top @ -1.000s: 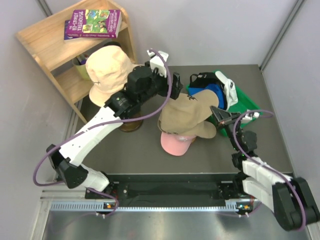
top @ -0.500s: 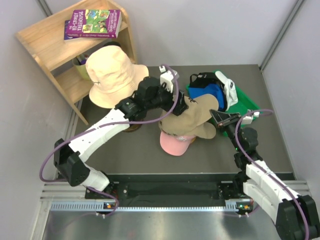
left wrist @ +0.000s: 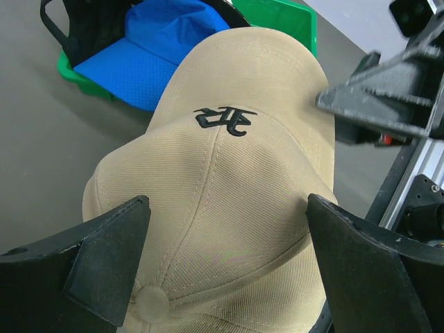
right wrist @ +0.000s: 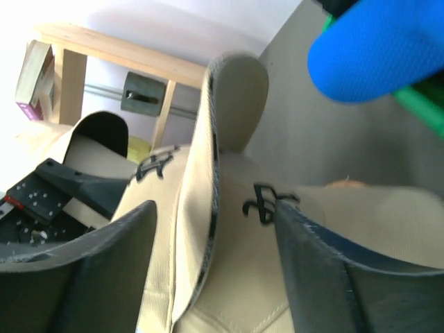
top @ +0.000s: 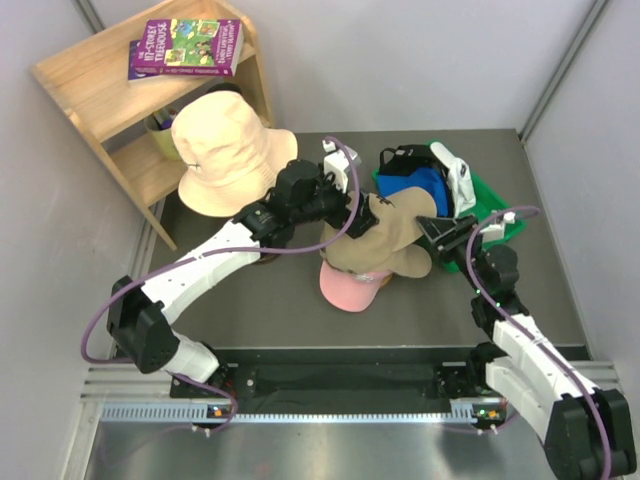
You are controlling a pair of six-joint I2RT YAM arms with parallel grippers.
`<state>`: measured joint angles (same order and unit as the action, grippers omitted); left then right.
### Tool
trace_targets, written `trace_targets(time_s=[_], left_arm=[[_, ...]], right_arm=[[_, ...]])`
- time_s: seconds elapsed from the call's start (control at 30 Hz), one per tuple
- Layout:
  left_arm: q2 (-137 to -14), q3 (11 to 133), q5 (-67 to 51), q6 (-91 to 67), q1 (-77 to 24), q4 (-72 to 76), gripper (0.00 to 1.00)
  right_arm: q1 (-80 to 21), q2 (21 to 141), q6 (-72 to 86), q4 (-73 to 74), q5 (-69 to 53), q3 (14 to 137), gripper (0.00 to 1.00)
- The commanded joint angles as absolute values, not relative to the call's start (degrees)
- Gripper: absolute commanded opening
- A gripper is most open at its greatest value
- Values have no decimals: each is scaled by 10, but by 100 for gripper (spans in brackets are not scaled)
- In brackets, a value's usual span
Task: Stack the hats
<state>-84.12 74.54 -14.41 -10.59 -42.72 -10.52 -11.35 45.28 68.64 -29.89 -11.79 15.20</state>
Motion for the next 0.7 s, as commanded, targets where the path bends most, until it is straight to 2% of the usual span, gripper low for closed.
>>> trace_targets(time_s=[0.0, 0.13, 0.3, 0.37, 0.4, 0.43, 0.5, 0.67], left_arm=[[-841, 737, -167, -91, -429, -114, 99], [-845, 741, -167, -84, -429, -118, 99], [-845, 742, -171, -76, -429, -118, 99], [-843, 742, -168, -72, -429, -119, 99], [-842, 743, -164, -71, -429, -119, 99], [-841, 744, -160, -72, -429, -120, 99], [-836, 754, -142, -74, -428, -121, 99], [-829, 809, -94, -77, -428, -147, 99]], right_arm=[[-76, 473, 634, -312, -184, 205, 71], [-44, 526, 600, -317, -232, 249, 79], [-38, 597, 587, -340, -283, 291, 79], [-38, 622, 583, -341, -293, 304, 68], [-38, 627, 579, -341, -301, 310, 59], [-37, 636, 578, -335, -305, 313, 26], [-33, 636, 583, -333, -310, 309, 0], [-13, 618, 653, -360, -316, 284, 0]])
